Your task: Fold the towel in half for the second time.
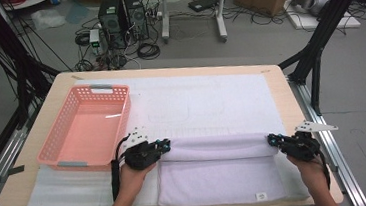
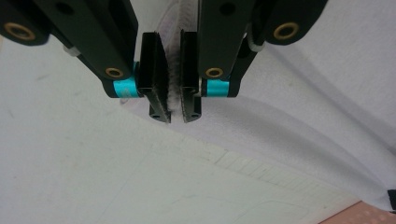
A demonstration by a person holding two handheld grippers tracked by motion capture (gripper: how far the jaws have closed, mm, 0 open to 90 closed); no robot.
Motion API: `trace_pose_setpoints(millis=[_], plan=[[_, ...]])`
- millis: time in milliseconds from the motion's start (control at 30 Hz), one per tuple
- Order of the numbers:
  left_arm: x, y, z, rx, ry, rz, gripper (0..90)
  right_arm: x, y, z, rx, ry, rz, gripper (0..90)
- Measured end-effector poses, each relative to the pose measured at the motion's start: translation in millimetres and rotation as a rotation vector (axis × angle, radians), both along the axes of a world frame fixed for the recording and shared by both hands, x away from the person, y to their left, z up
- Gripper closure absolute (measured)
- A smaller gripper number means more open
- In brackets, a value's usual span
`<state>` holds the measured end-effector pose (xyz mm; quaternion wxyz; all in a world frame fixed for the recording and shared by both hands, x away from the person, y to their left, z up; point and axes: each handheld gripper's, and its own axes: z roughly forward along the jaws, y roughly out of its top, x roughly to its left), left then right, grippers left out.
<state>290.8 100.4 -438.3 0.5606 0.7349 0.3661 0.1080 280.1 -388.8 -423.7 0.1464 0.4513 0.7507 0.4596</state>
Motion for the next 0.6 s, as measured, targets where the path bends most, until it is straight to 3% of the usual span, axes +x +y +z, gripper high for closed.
trace_pose_setpoints(millis=[267, 600], plan=[[-24.8, 2.5, -3.1, 0.015, -0.014, -0.021, 80.6, -27.3, -1.2, 0.8, 0.009, -0.034, 0.021, 82.4], [-51.3, 10.0, -6.1, 0.03, -0.015, -0.045, 80.5, -59.7, -1.9, -0.3, 0.015, -0.027, 0.018, 82.5]])
